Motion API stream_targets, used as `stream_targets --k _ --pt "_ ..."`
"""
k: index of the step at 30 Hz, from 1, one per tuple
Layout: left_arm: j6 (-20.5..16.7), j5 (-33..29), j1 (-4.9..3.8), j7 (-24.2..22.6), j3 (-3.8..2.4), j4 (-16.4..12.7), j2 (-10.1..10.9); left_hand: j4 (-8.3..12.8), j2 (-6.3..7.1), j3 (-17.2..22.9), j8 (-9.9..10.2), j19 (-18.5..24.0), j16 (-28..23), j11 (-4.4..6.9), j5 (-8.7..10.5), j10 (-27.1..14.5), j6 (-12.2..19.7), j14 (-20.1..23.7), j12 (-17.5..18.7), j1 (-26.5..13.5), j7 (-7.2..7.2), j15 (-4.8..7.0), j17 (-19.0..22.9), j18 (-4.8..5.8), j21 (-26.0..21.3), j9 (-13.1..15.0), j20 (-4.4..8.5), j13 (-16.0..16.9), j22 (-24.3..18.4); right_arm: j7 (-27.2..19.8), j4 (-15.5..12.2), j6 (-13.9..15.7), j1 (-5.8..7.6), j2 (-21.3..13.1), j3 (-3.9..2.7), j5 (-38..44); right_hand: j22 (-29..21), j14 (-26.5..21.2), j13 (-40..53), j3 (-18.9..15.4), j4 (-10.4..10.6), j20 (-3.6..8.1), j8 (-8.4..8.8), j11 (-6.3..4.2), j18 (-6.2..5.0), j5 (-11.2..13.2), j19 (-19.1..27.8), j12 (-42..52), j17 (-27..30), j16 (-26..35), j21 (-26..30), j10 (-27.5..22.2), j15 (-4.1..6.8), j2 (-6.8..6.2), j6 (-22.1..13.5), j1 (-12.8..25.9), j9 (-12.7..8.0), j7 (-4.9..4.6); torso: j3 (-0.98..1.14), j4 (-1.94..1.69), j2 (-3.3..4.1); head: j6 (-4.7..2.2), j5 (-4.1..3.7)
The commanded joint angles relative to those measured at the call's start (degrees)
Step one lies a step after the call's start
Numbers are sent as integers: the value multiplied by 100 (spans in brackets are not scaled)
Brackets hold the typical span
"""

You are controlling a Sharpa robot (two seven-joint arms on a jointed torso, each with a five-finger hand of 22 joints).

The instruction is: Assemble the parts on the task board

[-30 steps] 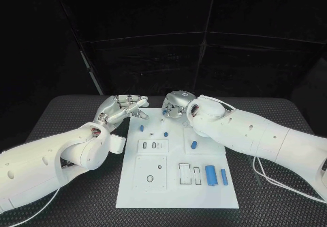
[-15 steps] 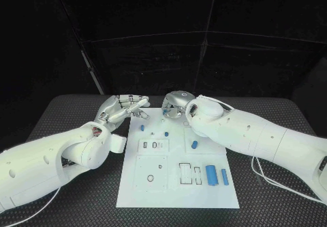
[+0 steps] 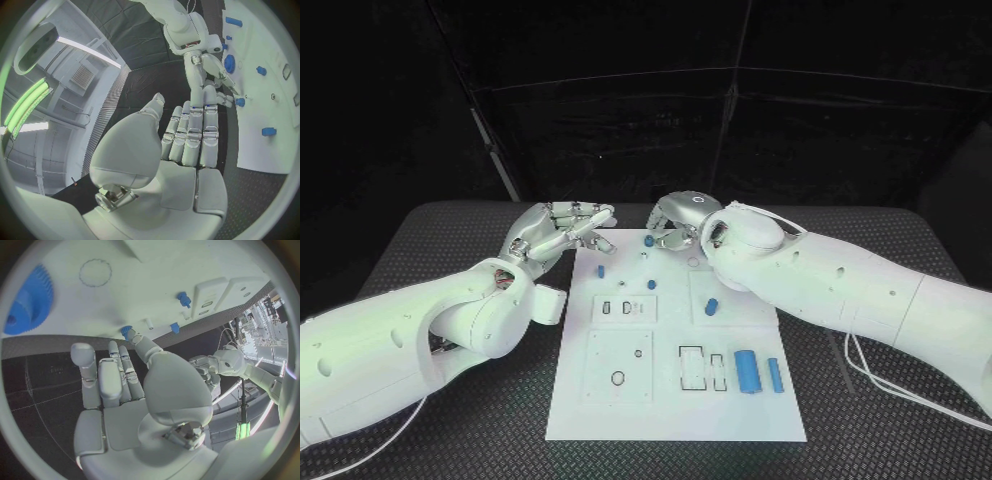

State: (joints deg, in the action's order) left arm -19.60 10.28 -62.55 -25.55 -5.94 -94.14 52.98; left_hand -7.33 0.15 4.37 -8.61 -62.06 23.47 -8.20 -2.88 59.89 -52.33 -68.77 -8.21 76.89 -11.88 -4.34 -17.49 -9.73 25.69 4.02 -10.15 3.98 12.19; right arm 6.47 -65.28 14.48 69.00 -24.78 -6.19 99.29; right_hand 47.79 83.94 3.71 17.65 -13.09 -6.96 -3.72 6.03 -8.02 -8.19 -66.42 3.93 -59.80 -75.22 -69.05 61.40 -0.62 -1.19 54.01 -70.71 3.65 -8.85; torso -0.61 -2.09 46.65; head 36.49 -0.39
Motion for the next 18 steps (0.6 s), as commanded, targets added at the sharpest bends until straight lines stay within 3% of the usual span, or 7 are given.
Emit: stream_targets --k 1,4,7,10,13,16,18 --pt "81 23 -10 -4 -6 -3 6 -4 -34 -45 34 -42 15 -19 19 31 -35 44 21 -10 -24 8 -8 -52 23 -6 16 -10 9 -7 -225 314 10 -193 -3 -32 -17 69 11 4 45 -13 12 -4 -17 17 43 49 9 18 31 -33 -43 -50 -34 2 11 13 5 0 -3 -15 -15" --pt "92 23 -10 -3 -6 5 15 -4 -34 -45 34 -42 15 -19 19 31 -35 44 21 -10 -24 8 -8 -52 23 -6 16 -10 9 31 -614 456 8 -594 -5 -259 53 94 51 17 153 4 -42 -41 -3 -55 -24 245 -65 -27 -10 181 -14 -58 120 4 40 -28 20 10 -14 -34 -13" --pt "105 23 -9 -5 -6 17 24 -3 -35 -46 36 -42 15 -19 19 31 -35 46 23 -9 -23 8 -10 -52 24 -6 16 -10 10 178 -932 443 7 -958 -5 -586 209 140 194 -11 283 34 -11 -117 23 -41 -134 610 -228 -124 -101 799 34 -85 109 86 27 -66 25 34 -27 -54 -15" --pt "115 23 -9 -7 -6 30 33 4 -43 -45 39 -42 14 -12 19 45 -47 52 29 1 -9 10 -19 -52 30 -6 17 -8 14 400 -1206 306 6 -1330 -4 -1066 423 204 509 -279 510 108 -12 -227 63 -59 -290 1153 -488 -281 -229 1489 120 -361 -20 268 21 -10 42 68 -37 -66 -11" --pt "119 23 -9 -7 -5 43 37 7 -47 -45 40 -42 15 -9 19 51 -52 53 32 4 -4 12 -24 -52 33 -6 18 -7 16 603 -1366 118 6 -1632 -3 -1477 711 311 1153 -742 908 205 -89 -309 123 -302 -497 1939 -1073 -609 -400 1649 194 -585 -131 265 47 58 51 89 -50 -69 -13" --pt "124 23 -9 -6 -5 57 29 7 -47 -45 40 -42 15 -9 19 51 -52 53 32 4 -4 12 -24 -52 33 -6 18 -7 16 764 -1417 -13 6 -1812 -3 -1676 944 374 3143 -1345 1479 182 -217 -290 182 -506 -637 3903 -1615 -898 -533 1436 173 -580 -307 -16 66 25 56 101 -59 -80 -41" --pt "127 23 -9 -5 -5 65 18 7 -47 -45 40 -42 15 -9 19 51 -52 53 32 4 -4 12 -24 -52 33 -6 18 -7 16 830 -1406 -76 5 -1872 -2 -1746 1020 400 4277 -1642 1861 180 -290 -205 166 -554 -675 4996 -1832 -1009 -580 1322 74 -585 -503 -237 64 10 55 106 -67 -100 -86"
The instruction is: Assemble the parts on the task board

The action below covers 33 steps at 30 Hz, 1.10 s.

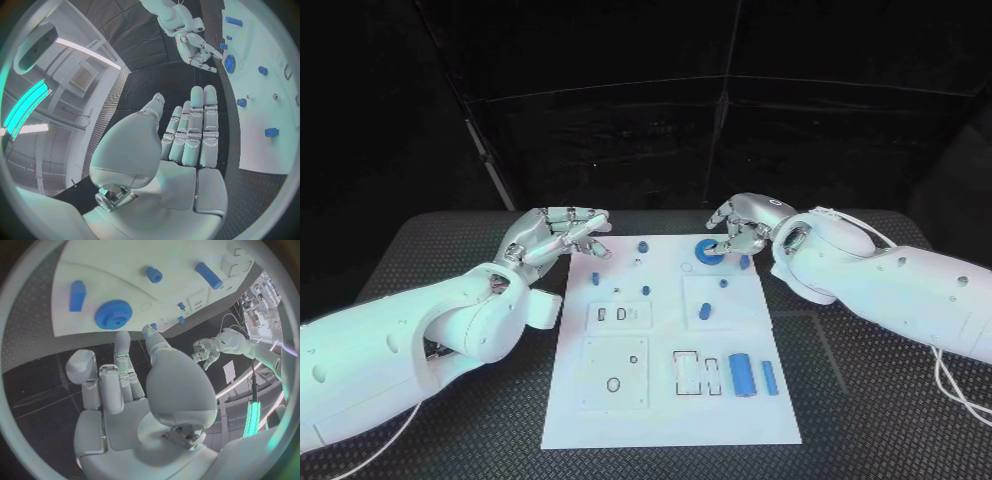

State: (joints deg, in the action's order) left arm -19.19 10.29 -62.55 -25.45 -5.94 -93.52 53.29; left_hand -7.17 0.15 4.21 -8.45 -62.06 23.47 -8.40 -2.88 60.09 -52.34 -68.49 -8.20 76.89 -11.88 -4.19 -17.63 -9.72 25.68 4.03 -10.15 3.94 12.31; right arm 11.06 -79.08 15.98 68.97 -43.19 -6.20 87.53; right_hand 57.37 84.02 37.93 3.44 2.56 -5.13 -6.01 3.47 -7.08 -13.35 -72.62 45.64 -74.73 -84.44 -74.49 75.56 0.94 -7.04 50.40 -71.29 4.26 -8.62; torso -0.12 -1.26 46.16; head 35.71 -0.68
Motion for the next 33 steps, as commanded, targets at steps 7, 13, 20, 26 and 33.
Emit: stream_targets --k 7,13,20,26,33 --pt "91 22 -8 -2 -5 35 -43 -4 -51 -29 27 -41 15 15 20 38 -58 27 36 12 1 0 -15 -54 37 -6 19 -2 7 496 83 -391 7 -13 1 -656 246 447 2585 -596 1396 -145 -496 156 113 -77 -121 2433 -762 -284 -158 -103 -147 -152 -505 -859 31 -149 10 11 -3 -41 -86" --pt "97 22 -8 -1 -5 51 -59 0 -53 -29 30 -38 13 15 19 39 -58 33 41 17 0 0 -18 -54 38 -7 19 -2 8 554 231 -440 5 120 2 -624 294 461 2895 -589 1401 -157 -615 161 121 -139 -141 2699 -843 -318 -190 30 -158 -57 -542 -906 37 -155 -1 1 0 -28 -87" --pt "100 22 -7 2 -5 64 -65 5 -58 -28 34 -34 9 15 19 40 -59 41 47 24 -1 -1 -21 -53 38 -8 20 -3 9 551 370 -552 5 258 2 -613 351 472 3242 -569 1354 -157 -777 146 129 -272 -163 2983 -909 -345 -228 200 -150 72 -478 -972 51 -132 -3 6 2 -9 -72" --pt "103 22 -7 9 -5 71 -66 8 -64 -26 37 -31 7 15 19 41 -60 46 52 28 -2 -1 -24 -53 39 -9 20 -3 10 545 436 -686 4 342 3 -499 398 478 3531 -566 1291 -147 -869 130 137 -295 -182 3213 -942 -358 -257 363 -139 133 -411 -1048 53 -112 -2 10 -3 21 -67" --pt "105 22 -7 17 -5 76 -61 5 -74 -26 43 -27 5 12 19 40 -60 52 60 26 -6 -2 -29 -52 40 -10 19 -3 11 560 473 -734 3 379 3 -249 441 484 3732 -570 1224 -138 -935 115 145 -289 -199 3371 -972 -370 -283 480 -128 173 -339 -1106 50 -95 1 5 -3 35 -65"
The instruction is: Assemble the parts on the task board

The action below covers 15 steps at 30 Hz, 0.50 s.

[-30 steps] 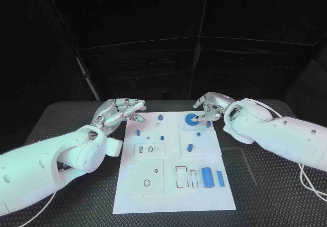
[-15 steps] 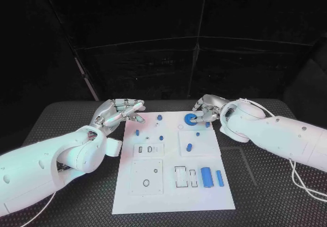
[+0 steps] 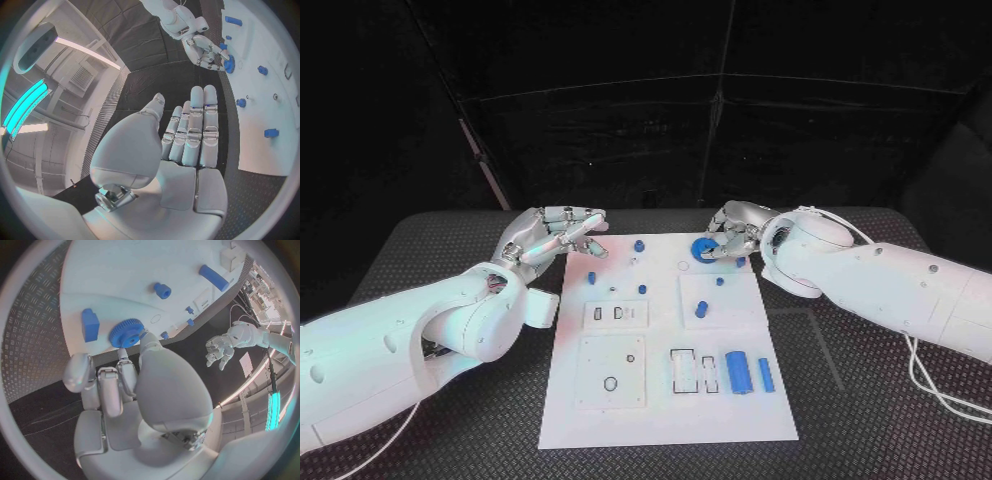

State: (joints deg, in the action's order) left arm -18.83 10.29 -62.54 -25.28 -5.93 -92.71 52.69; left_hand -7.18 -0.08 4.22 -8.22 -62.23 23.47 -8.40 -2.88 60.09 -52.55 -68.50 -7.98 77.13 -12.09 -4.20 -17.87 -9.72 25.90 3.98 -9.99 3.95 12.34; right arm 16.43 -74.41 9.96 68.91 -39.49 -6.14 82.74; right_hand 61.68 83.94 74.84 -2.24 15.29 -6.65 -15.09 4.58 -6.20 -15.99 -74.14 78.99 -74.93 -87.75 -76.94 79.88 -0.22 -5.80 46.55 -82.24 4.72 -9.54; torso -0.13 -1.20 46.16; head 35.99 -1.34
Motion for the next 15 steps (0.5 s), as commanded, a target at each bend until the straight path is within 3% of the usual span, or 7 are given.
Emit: stream_targets --k 1,10,15 --pt "69 21 -8 2 -6 -4 0 5 -51 -27 20 -11 5 12 19 40 -39 53 37 3 15 -2 -5 -52 18 -5 4 -5 7 24 7 -135 9 10 -2 247 15 492 52 -2 -56 15 -31 2 58 -25 -50 45 -955 -40 -40 54 -12 51 52 -17 3 -2 3 -1 -3 9 2" --pt "93 19 -8 9 -6 0 2 4 -58 -26 22 -9 4 11 19 40 -39 55 41 2 14 -3 -8 -52 19 -5 3 -5 8 27 -51 -169 8 15 -2 458 103 502 212 18 -213 31 -104 -19 75 2 -89 166 -1007 -59 -87 142 6 106 142 -151 -10 21 3 3 1 22 1" --pt "102 19 -8 13 -6 5 2 3 -63 -26 25 -7 3 10 20 40 -39 57 45 1 13 -4 -10 -51 19 -6 3 -5 9 48 -53 -164 7 21 -1 632 149 506 264 214 -419 44 -143 -30 83 361 -106 195 -1029 -67 -114 161 18 237 200 -382 -36 27 2 0 -3 33 -4"
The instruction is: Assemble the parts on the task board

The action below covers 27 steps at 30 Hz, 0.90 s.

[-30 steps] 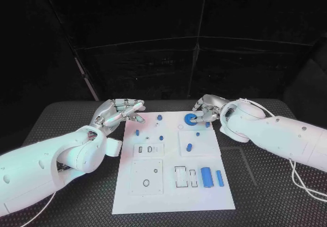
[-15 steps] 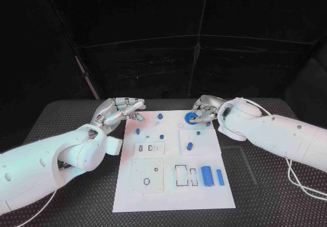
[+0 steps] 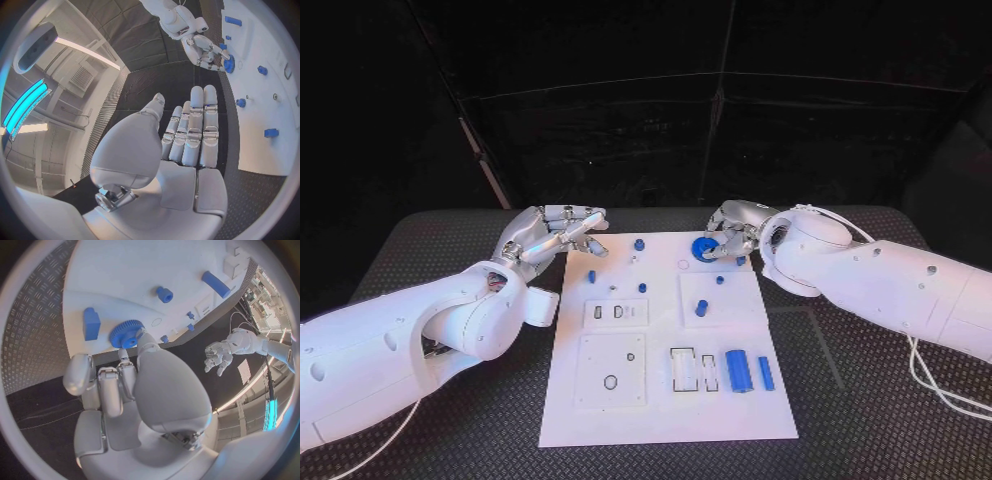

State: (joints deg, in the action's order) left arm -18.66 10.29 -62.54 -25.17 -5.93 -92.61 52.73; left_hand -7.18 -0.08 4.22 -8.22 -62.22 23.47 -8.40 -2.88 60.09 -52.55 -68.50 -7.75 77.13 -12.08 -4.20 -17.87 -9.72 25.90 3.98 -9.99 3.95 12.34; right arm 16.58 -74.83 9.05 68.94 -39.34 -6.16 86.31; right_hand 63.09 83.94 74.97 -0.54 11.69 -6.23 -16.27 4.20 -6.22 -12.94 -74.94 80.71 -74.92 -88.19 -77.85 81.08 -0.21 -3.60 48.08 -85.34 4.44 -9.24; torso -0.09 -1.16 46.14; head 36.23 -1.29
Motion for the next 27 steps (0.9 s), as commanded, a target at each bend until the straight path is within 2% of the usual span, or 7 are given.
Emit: stream_targets --k 1,8,13,18,23,27 --pt "87 19 -8 1 -6 -5 -2 3 -64 -26 26 -7 3 10 19 40 -39 58 22 1 12 -3 -11 -51 20 -7 3 -6 10 37 -11 -66 4 9 1 315 19 506 282 83 -98 4 -33 8 86 69 -30 44 -1034 -24 -29 59 18 31 63 -110 -11 -2 -3 -4 1 10 -10" --pt "93 19 -8 2 -6 -1 -4 3 -64 -26 26 -7 3 10 19 40 -39 58 22 1 12 -3 -11 -51 20 -7 3 -6 10 66 -40 152 0 54 2 759 65 510 380 492 -355 21 -99 -20 93 331 -45 104 -1057 -32 -57 120 40 184 280 -334 -28 22 1 -2 2 25 -5" --pt "96 19 -8 0 -6 -5 -2 3 -64 -26 26 -7 3 10 19 40 -39 58 22 1 12 -3 -11 -51 20 -7 3 -6 10 33 -127 337 -6 54 2 913 109 512 433 669 -387 42 -145 -60 100 316 -69 140 -1063 -33 -83 165 69 214 455 -275 -29 70 -3 0 0 24 -1" --pt "94 19 -8 2 -6 -8 3 4 -72 -24 30 -5 2 9 19 40 -38 62 28 4 12 -4 -14 -51 21 -7 3 -6 11 -25 -344 533 -16 22 2 898 131 515 470 815 -389 71 -126 -93 104 252 -83 160 -1077 -38 -97 200 99 178 548 -143 -51 106 3 -2 -3 9 14" --pt "96 19 -8 2 -6 -17 6 6 -74 -24 31 -4 2 9 19 40 -38 63 30 6 12 -5 -15 -51 21 -8 3 -6 11 -42 -648 718 -19 6 0 937 144 517 485 905 -390 83 -91 -100 107 227 -90 166 -1084 -39 -104 214 109 125 582 -45 -63 114 -5 -17 -2 -2 27" --pt "101 19 -8 0 -6 -16 6 6 -74 -24 31 -4 2 9 19 40 -38 63 30 6 12 -5 -15 -51 21 -8 3 -6 11 -19 -848 793 -19 86 -2 1011 146 519 495 966 -396 88 -58 -103 108 216 -91 169 -1093 -42 -107 223 112 81 594 21 -69 115 0 -13 -2 -4 65"
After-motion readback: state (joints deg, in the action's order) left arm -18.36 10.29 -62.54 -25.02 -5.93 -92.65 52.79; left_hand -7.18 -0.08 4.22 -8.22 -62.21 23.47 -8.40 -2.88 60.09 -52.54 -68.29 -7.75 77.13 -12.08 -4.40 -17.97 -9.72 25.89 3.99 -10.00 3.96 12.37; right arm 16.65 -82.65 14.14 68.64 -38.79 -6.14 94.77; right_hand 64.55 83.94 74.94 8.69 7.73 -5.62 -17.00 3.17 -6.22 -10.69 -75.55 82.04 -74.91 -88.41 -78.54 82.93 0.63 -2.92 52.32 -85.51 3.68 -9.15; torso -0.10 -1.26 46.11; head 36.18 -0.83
